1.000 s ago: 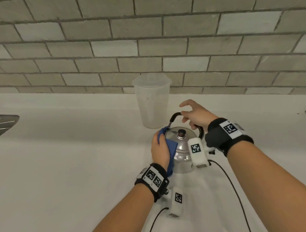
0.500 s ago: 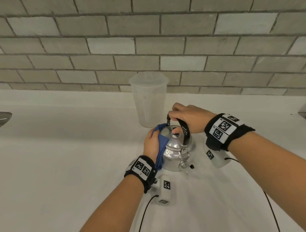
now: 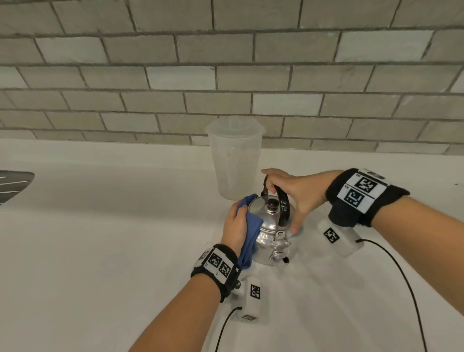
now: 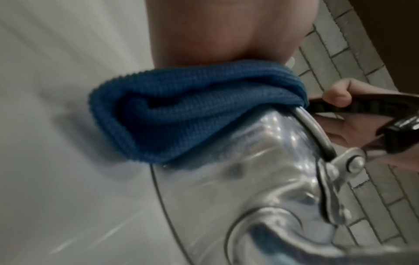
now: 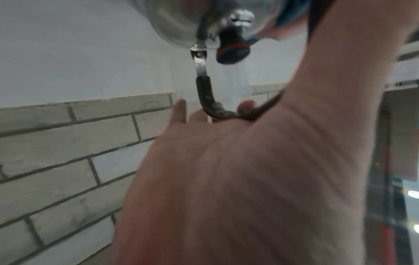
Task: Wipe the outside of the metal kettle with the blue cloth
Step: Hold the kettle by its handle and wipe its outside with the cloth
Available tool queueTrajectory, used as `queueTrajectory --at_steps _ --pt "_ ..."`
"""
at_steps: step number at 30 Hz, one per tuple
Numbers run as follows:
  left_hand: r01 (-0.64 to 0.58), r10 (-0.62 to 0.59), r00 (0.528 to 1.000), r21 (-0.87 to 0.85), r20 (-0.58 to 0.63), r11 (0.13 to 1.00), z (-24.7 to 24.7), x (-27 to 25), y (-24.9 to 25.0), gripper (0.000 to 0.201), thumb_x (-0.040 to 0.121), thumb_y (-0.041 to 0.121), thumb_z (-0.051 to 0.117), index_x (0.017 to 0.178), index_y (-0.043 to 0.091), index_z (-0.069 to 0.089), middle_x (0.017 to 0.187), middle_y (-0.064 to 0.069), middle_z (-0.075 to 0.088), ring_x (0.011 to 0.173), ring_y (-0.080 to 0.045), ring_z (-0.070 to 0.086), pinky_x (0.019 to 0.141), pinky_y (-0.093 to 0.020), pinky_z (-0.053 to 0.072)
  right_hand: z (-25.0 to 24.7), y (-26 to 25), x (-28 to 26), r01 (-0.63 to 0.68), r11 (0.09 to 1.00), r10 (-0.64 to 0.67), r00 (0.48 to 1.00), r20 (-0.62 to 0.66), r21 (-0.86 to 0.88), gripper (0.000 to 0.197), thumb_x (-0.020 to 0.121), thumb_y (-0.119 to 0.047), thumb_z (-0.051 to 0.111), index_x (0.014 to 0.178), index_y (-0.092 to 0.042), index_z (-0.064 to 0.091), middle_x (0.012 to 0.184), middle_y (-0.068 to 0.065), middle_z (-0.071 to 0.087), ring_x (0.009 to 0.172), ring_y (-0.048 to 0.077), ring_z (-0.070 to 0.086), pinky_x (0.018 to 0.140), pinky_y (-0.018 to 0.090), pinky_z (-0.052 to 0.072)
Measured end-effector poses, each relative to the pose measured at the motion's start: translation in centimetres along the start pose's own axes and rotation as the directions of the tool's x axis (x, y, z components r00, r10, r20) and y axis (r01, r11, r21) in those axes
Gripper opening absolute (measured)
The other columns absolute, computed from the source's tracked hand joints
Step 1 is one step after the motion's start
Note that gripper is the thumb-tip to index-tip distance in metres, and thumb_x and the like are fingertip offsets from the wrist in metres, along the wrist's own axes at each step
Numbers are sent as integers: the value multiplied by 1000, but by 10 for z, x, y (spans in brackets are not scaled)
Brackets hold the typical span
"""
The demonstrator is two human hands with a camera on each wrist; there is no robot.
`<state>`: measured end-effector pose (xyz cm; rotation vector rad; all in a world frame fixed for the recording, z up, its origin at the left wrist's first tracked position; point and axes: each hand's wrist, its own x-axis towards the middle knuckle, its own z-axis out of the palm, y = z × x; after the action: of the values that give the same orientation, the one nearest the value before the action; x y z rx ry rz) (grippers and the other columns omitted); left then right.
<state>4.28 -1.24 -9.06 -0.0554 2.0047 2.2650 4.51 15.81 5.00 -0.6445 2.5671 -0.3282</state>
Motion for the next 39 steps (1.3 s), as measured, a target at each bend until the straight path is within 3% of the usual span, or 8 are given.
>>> queueTrajectory --at_steps 4,12,18,21,24,32,36,39 --pt "-21 22 999 10 -25 1000 3 -2 -3 33 99 23 42 127 19 60 124 -4 66 118 -19 59 110 -42 40 -1 -12 -3 22 981 -37 996 -79 -192 80 50 -50 89 98 -22 33 137 3 26 124 27 35 102 40 40" --pt "-163 162 985 -17 -60 987 12 -20 -3 31 104 18 35 109 41 54 126 3 59 121 -14 53 108 -27 39 28 6 -10 -50 980 -39 904 -425 -194 79 46 -71 78 92 -23 36 102 -4 41 90 15 39 78 25 38" --pt "-108 108 994 -19 20 994 1 -13 -3 27 105 22 34 116 39 53 127 5 57 122 -13 52 110 -30 37 45 3 0 -44 988 -45 837 -546 -150 71 53 -70 75 87 -18 40 89 -5 41 92 17 40 112 28 19" --pt "-31 31 999 -18 42 999 -20 -4 -5 26 100 30 42 119 30 60 130 -4 62 123 -20 56 112 -43 38 45 -5 4 -49 978 -71 834 -547 -202 66 58 -75 66 84 -21 40 84 -7 43 85 15 39 92 27 36" --pt "-14 2 995 -108 -104 994 -43 -6 -1 25 101 29 42 112 31 64 120 -12 68 114 -28 63 105 -49 45 42 -13 7 -89 938 -123 817 -563 -334 53 72 -73 56 84 -24 40 79 -10 44 75 12 37 68 25 26" --pt "-442 409 784 44 -467 896 -50 -64 36 34 105 19 38 137 21 47 137 5 54 128 -4 50 107 -18 37 38 -42 26 -219 938 22 811 -584 -269 19 94 -29 47 90 -11 44 75 4 49 69 23 46 62 30 31" --pt "-418 423 853 86 -307 905 -18 -70 22 39 105 21 38 144 22 40 143 10 47 131 2 43 111 -16 32 32 -49 34 -409 881 216 794 -568 -238 38 98 -40 43 107 -3 48 90 12 61 72 27 52 61 32 35" --pt "-303 324 923 127 -209 944 5 -49 1 40 105 25 36 145 26 36 150 3 42 139 -9 37 117 -34 30 21 -51 34 -437 889 326 814 -481 -137 51 95 -50 44 114 -3 45 91 11 60 76 28 55 63 31 38"
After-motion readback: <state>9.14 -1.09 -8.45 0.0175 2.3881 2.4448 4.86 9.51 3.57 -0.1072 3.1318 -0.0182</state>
